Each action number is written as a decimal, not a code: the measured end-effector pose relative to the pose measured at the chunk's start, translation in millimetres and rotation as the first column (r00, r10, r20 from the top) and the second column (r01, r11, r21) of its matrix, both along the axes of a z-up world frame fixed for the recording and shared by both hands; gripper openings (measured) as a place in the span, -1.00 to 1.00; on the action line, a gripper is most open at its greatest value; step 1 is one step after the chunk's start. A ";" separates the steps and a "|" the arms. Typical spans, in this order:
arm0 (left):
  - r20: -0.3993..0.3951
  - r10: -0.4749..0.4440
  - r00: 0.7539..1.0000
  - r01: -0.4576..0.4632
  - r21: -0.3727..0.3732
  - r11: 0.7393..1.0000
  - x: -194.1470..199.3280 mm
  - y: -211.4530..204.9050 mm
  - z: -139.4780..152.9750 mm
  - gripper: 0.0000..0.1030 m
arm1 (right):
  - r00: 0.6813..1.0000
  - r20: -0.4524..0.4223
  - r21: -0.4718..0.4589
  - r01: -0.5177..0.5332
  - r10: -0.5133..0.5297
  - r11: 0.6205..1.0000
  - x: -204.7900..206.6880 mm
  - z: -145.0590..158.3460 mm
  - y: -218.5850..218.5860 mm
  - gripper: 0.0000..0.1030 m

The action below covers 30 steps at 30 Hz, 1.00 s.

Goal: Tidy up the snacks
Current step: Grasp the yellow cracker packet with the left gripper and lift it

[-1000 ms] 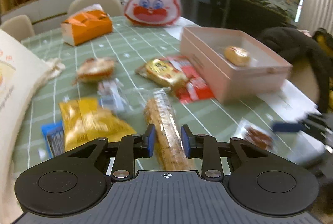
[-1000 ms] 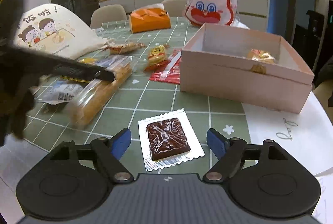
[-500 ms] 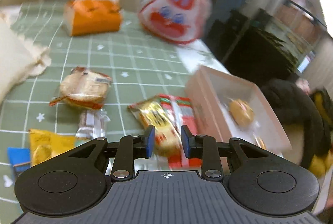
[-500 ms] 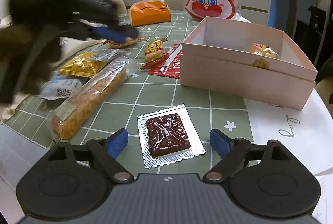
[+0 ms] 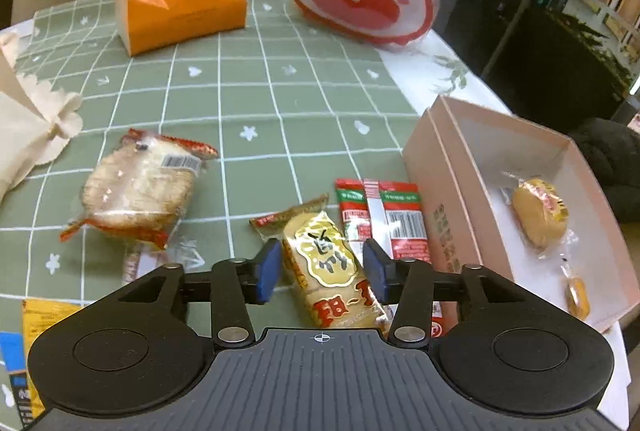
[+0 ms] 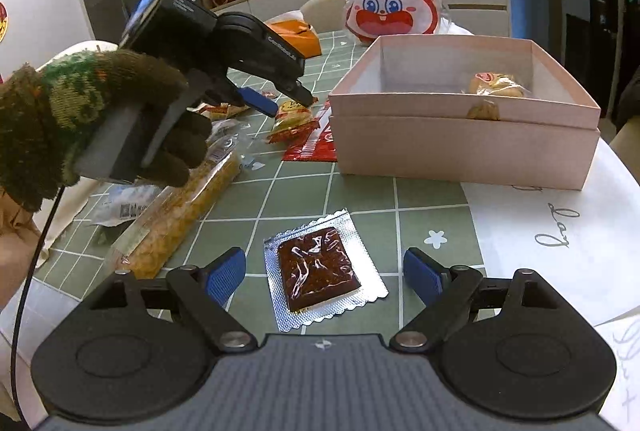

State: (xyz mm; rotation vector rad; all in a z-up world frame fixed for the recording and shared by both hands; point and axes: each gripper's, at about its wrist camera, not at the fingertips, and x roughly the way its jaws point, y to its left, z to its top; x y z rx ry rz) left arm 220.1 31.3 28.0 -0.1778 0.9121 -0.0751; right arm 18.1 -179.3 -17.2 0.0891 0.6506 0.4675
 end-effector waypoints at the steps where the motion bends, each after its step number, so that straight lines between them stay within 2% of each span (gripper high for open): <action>1: -0.001 -0.003 1.000 0.003 0.010 1.000 0.0 -2.9 -0.5 0.06 | 1.000 0.000 0.003 0.003 -0.003 1.000 0.2 0.0 -0.8 0.68; 5: 0.017 -0.041 0.999 0.041 0.028 0.999 -4.7 -7.1 0.4 -0.03 | 1.000 -0.003 0.017 0.013 -0.013 1.000 0.9 0.0 -2.9 0.68; 6: 0.031 -0.048 0.998 0.048 0.016 0.999 -7.6 -5.0 1.6 -0.14 | 1.000 -0.004 0.019 0.016 -0.016 1.000 1.3 0.0 -3.6 0.68; 9: 0.111 -0.072 0.991 0.075 -0.024 0.997 -30.6 0.4 15.2 -0.19 | 1.000 -0.005 0.022 0.024 -0.024 0.999 2.1 -0.1 -5.1 0.68; 13: 0.234 -0.132 0.963 0.155 -0.081 0.985 -84.3 5.4 49.8 -0.22 | 1.000 -0.007 0.016 0.024 -0.024 1.000 2.3 -0.7 -4.8 0.68; 17: 0.290 -0.223 0.931 0.262 -0.103 0.960 -143.3 7.5 67.0 -0.22 | 1.000 -0.007 0.011 0.025 -0.025 1.000 2.9 0.3 -2.5 0.68; 20: 0.270 -0.253 0.929 0.294 -0.124 0.948 -171.4 10.2 55.8 -0.21 | 1.000 -0.004 -0.001 0.029 -0.029 1.000 1.5 0.8 -1.6 0.68; 23: 0.195 -0.270 0.943 0.298 -0.137 0.945 -182.4 17.5 36.0 -0.22 | 1.000 -0.004 -0.045 -0.004 0.003 0.999 -1.1 0.9 -2.1 0.68; 25: 0.147 -0.260 0.954 0.281 -0.143 0.949 -182.8 27.0 25.3 -0.22 | 0.999 0.009 -0.110 -0.037 0.038 0.993 -6.4 1.3 0.2 0.68; 28: 0.126 -0.240 0.962 0.255 -0.111 0.961 -179.0 38.8 22.1 -0.22 | 0.998 0.034 -0.204 -0.052 0.060 0.978 -14.9 0.8 6.0 0.68; 30: 0.124 -0.247 0.961 0.257 -0.072 0.964 -177.6 35.1 20.6 -0.22 | 0.996 0.046 -0.224 -0.065 0.077 0.972 -18.9 1.4 8.4 0.66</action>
